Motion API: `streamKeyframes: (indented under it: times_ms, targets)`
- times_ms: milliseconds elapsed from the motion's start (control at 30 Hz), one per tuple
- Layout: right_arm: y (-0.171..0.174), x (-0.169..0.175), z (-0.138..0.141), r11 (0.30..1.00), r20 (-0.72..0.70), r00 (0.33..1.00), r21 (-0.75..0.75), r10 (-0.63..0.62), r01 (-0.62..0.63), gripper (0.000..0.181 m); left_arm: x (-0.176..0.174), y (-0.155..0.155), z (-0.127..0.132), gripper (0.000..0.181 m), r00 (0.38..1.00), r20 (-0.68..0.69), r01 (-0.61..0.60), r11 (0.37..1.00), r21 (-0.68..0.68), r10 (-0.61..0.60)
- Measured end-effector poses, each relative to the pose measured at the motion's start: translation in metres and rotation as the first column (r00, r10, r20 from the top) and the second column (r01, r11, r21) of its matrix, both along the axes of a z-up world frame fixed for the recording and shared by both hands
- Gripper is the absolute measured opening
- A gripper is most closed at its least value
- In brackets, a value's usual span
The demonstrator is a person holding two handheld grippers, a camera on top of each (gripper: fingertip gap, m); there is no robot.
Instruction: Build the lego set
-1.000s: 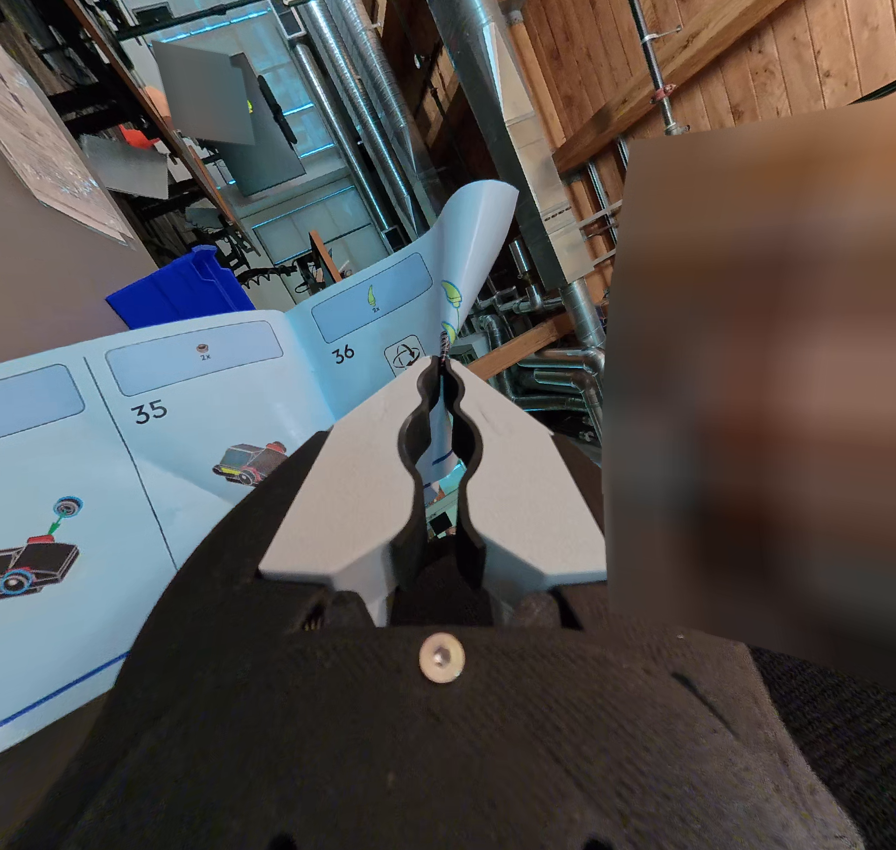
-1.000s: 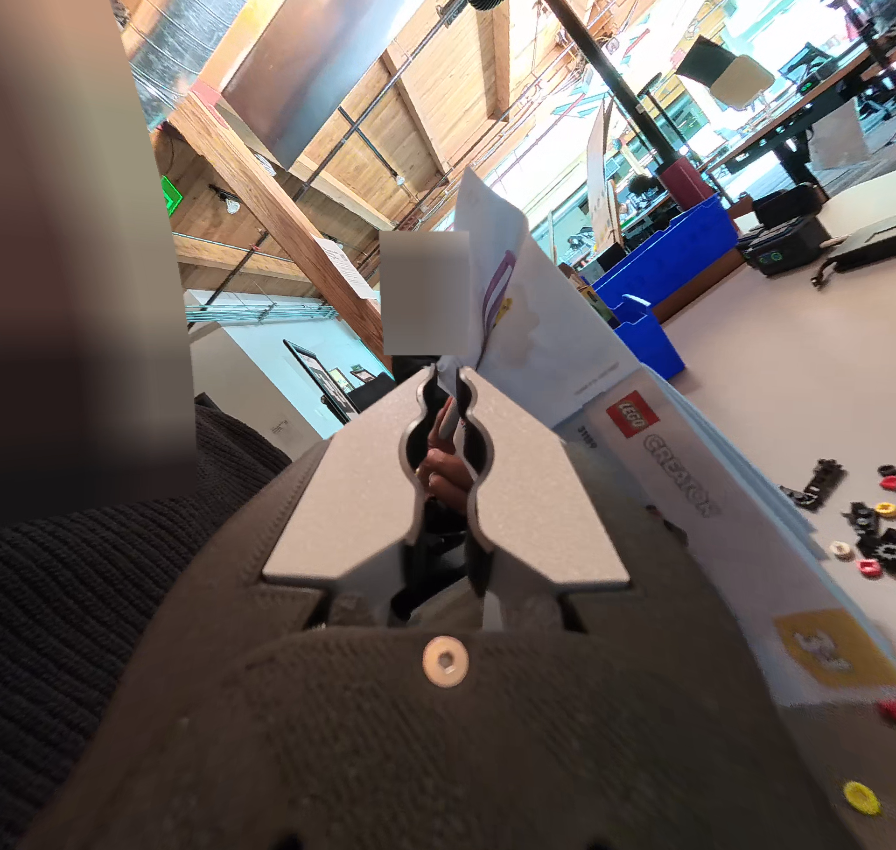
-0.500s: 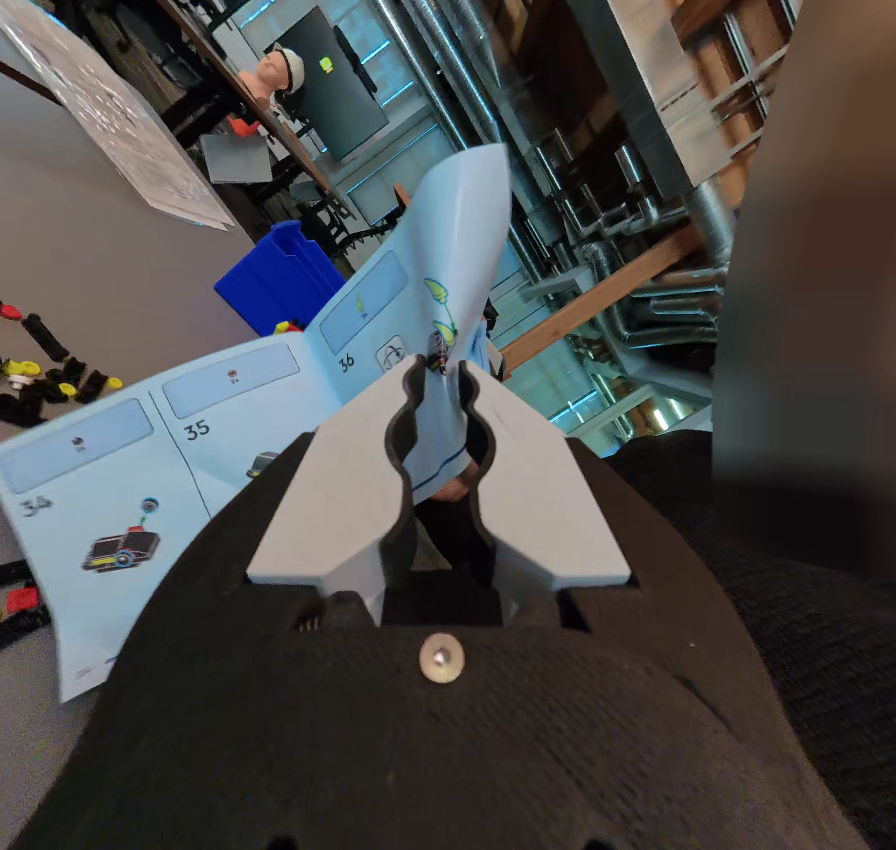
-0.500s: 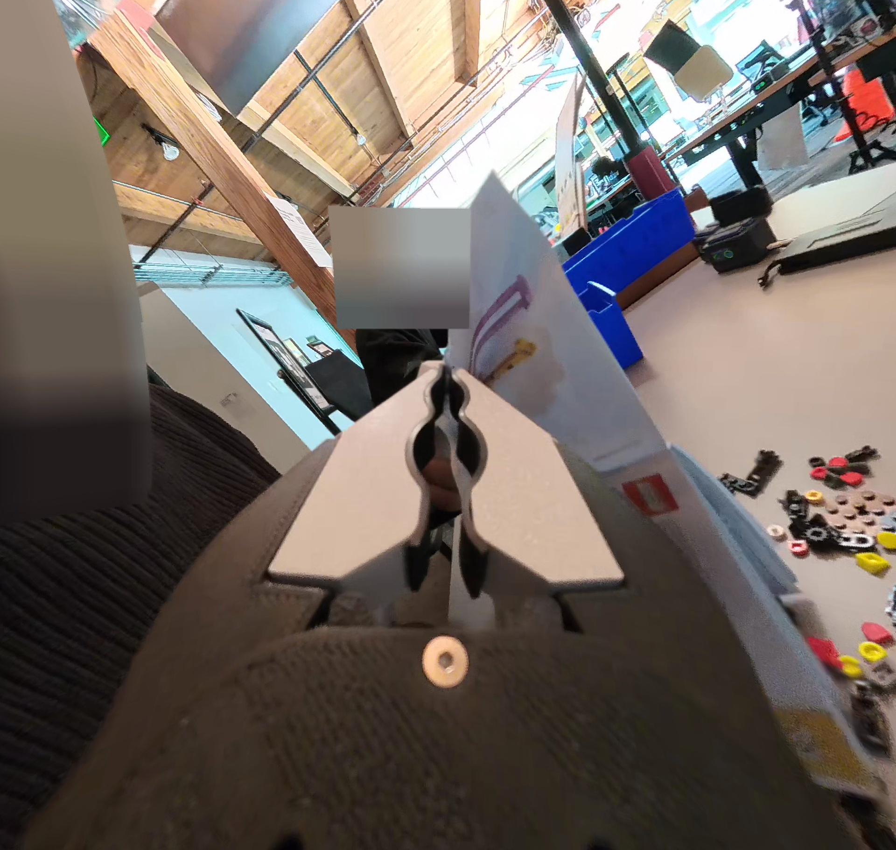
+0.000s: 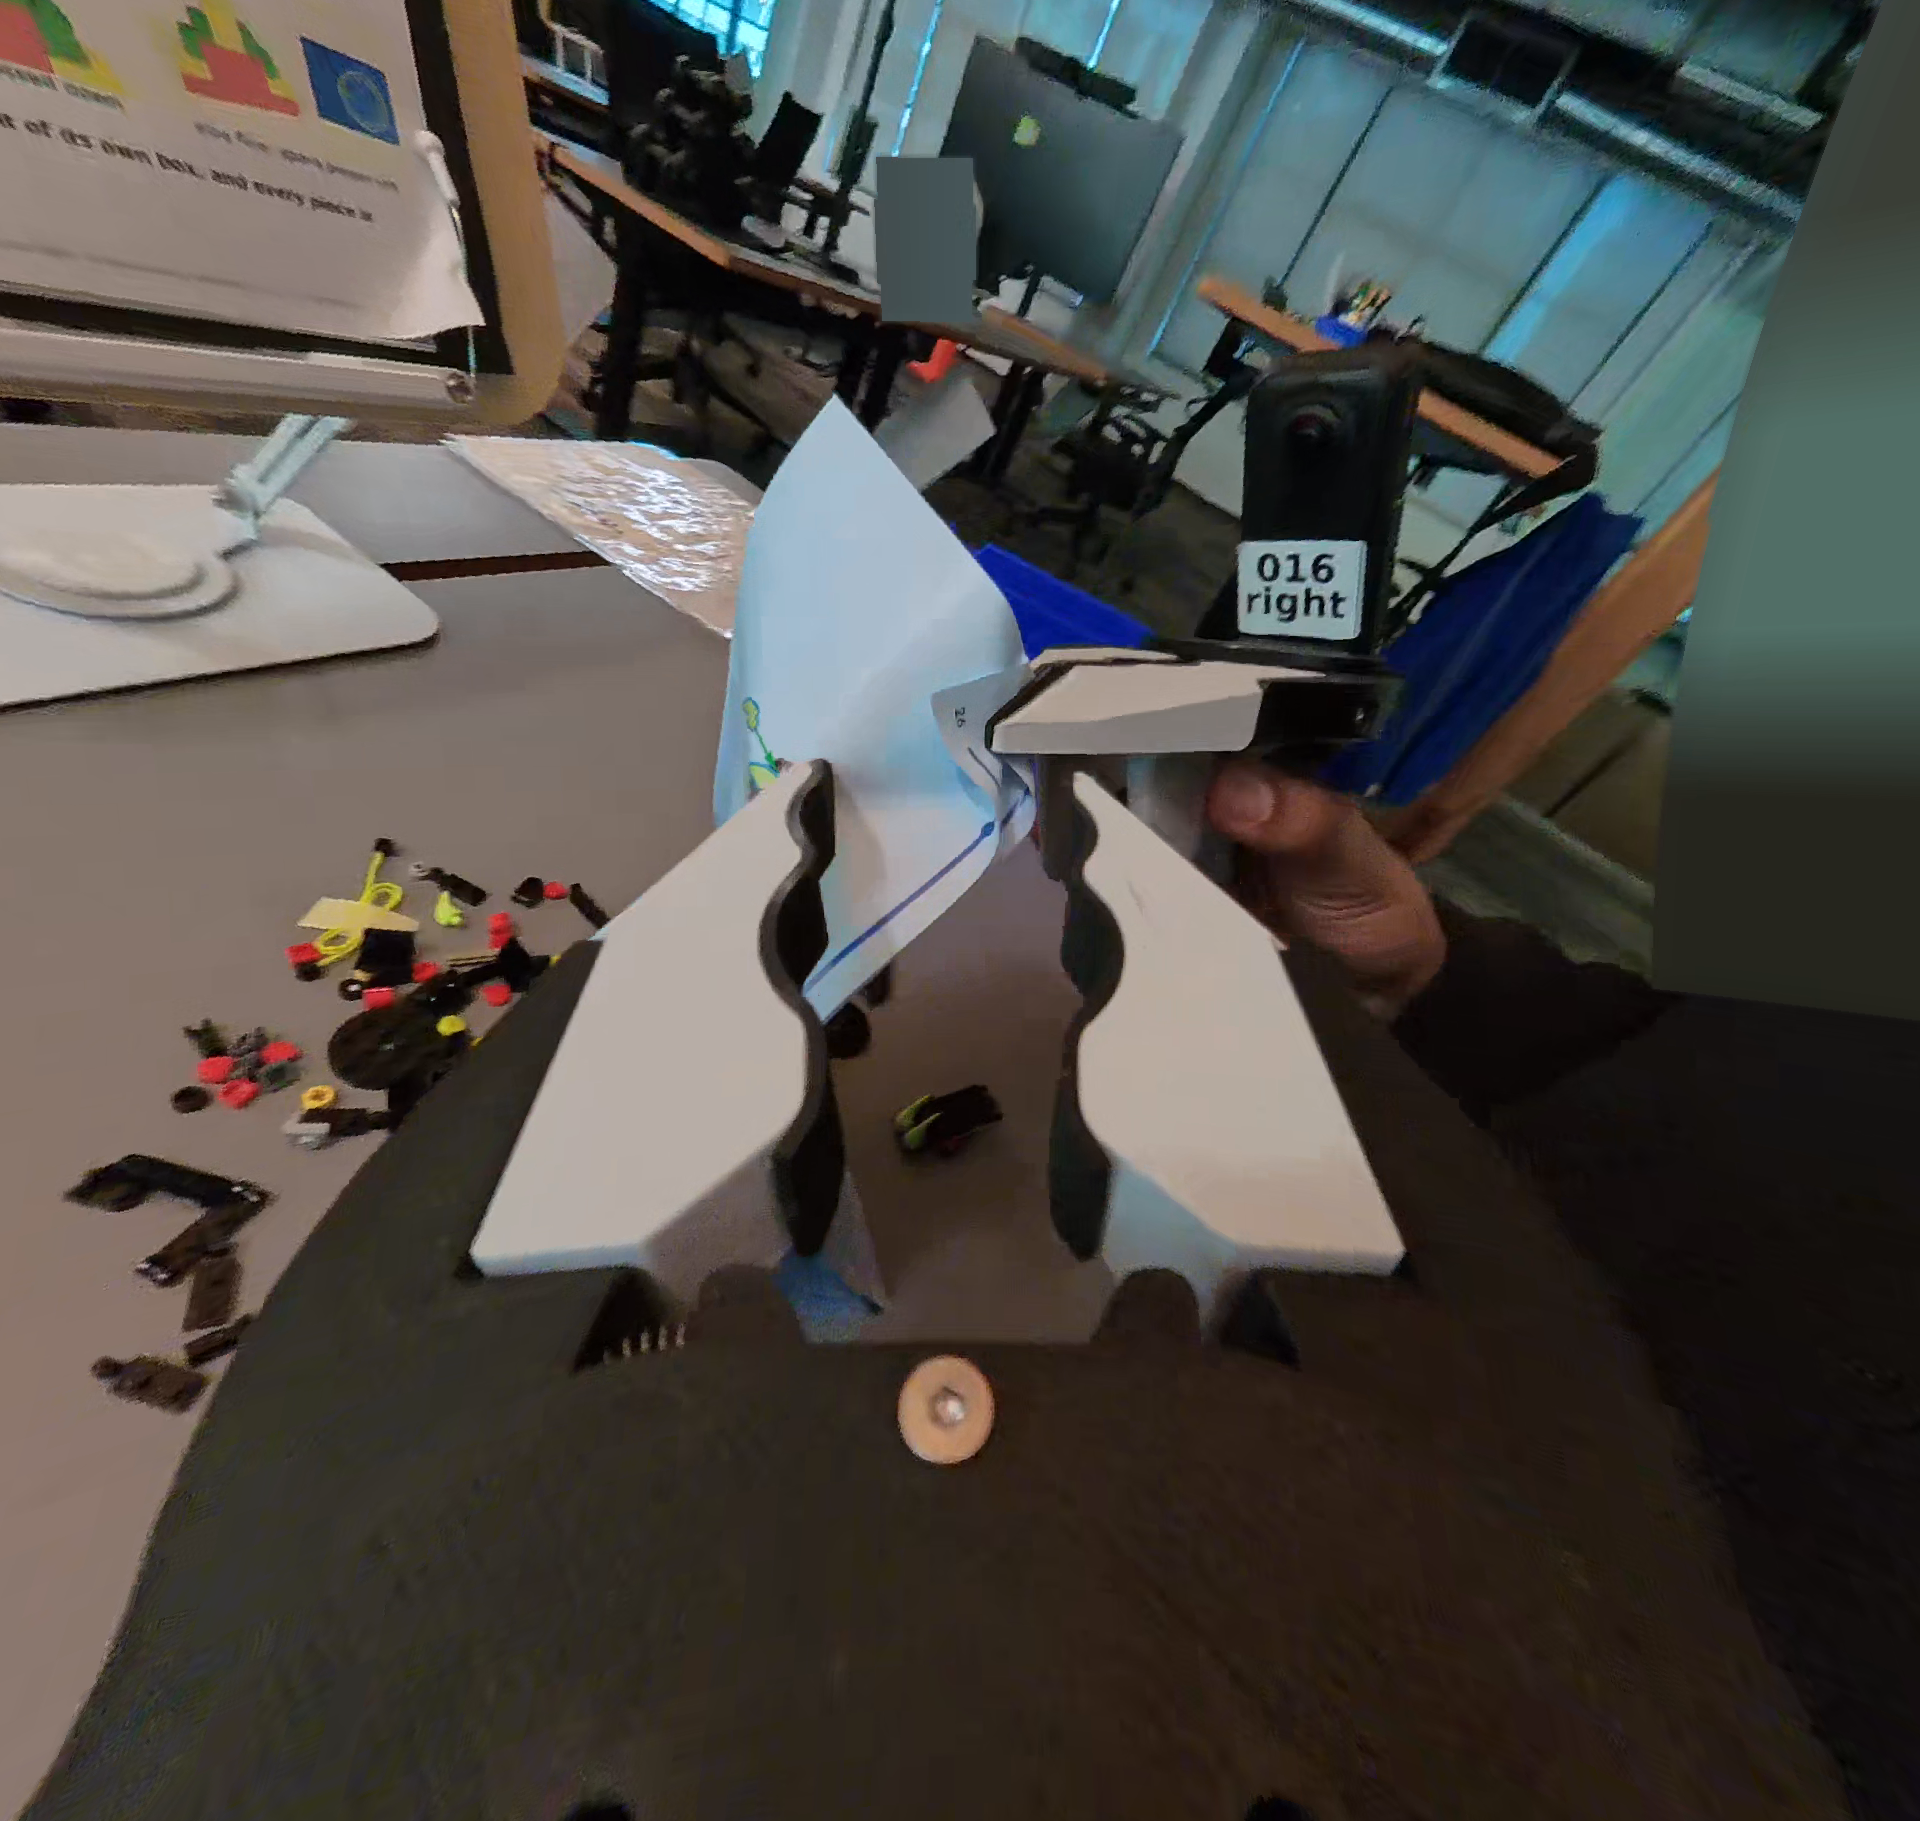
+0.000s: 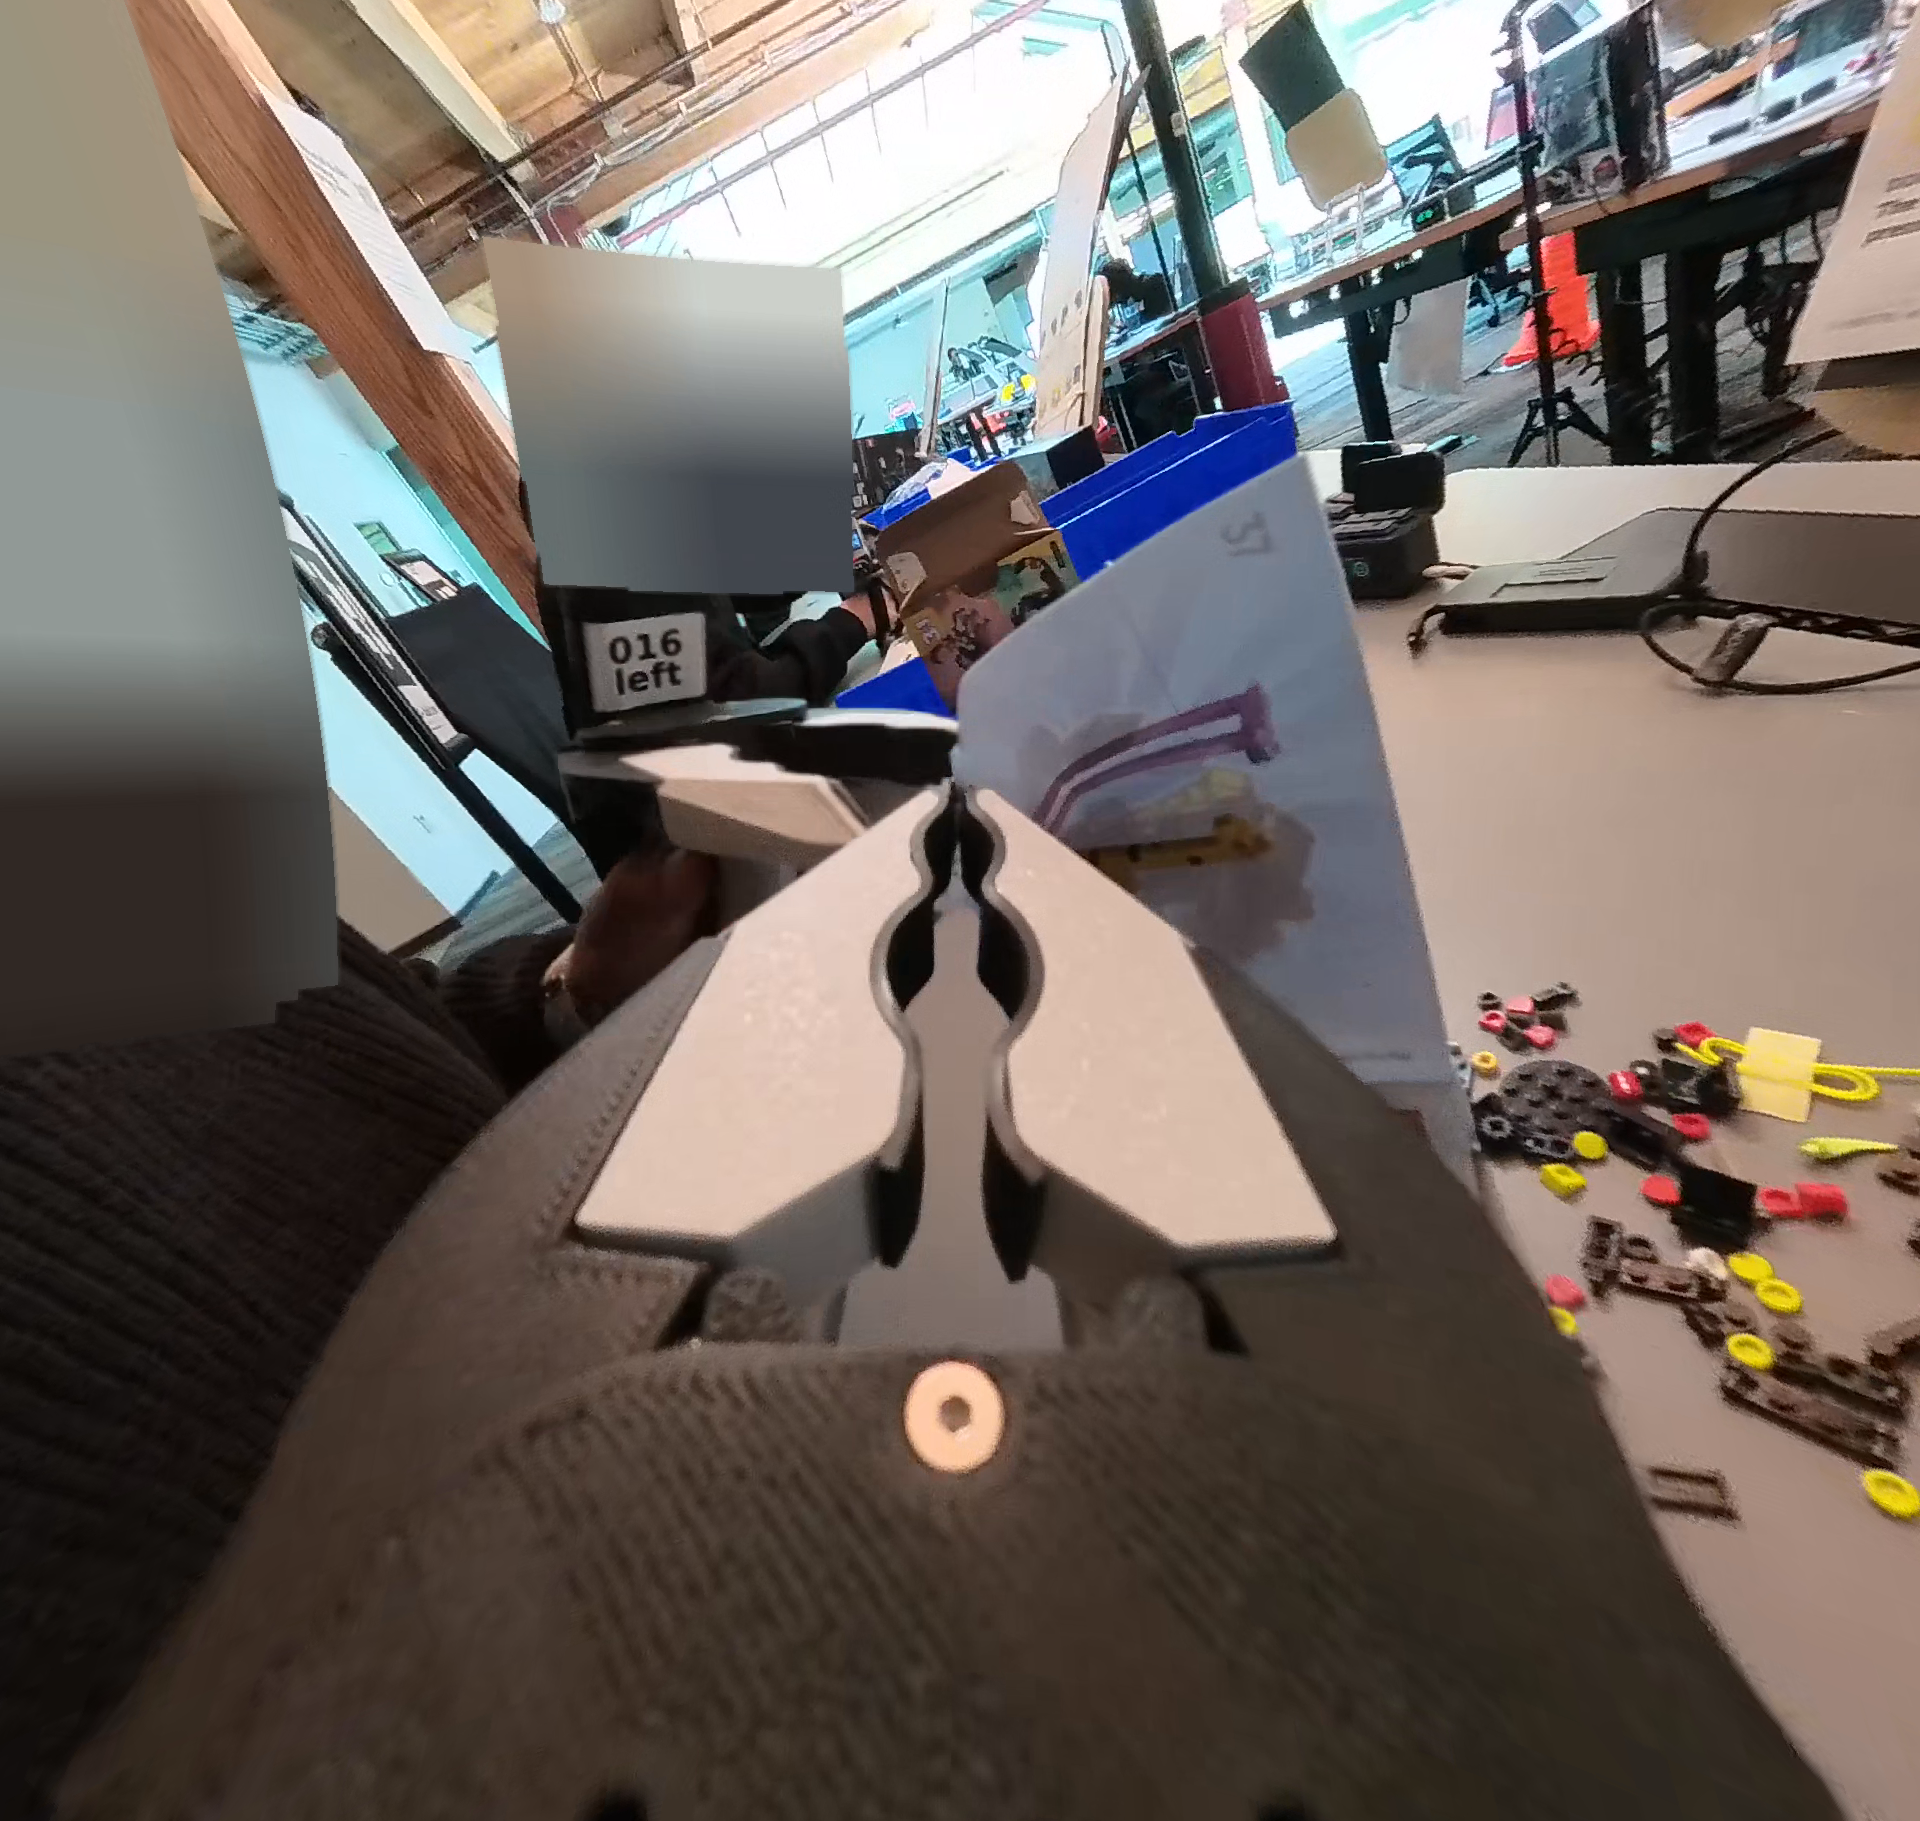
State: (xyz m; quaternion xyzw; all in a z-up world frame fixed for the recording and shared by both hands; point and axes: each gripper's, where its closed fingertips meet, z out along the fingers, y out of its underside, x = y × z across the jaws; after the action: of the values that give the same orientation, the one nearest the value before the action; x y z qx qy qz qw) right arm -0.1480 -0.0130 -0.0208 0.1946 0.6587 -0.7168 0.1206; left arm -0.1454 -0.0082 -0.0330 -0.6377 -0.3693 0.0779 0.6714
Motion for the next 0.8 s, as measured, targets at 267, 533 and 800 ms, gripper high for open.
streamKeyframes:
  times_ms: [267, 533, 800]
  targets:
    - [0.003, -0.001, -0.002, 0.999, 0.080, 0.996, -0.039, 0.024, -0.020, 0.000, 0.006, 0.006, 0.002, 0.000, 0.998, 0.029, 0.054, 0.998, 0.038, -0.056]
    - [0.020, -0.016, 0.002, 0.999, 0.083, 0.996, -0.047, -0.014, 0.017, 0.000, -0.016, -0.055, 0.025, 0.000, 0.993, 0.114, -0.080, 0.893, 0.442, 0.033]
    - [0.003, -0.052, 0.042, 0.998, 0.050, 0.999, -0.063, -0.013, 0.016, 0.000, -0.026, -0.107, -0.011, 0.001, 0.958, 0.223, -0.274, 0.818, 0.506, 0.182]
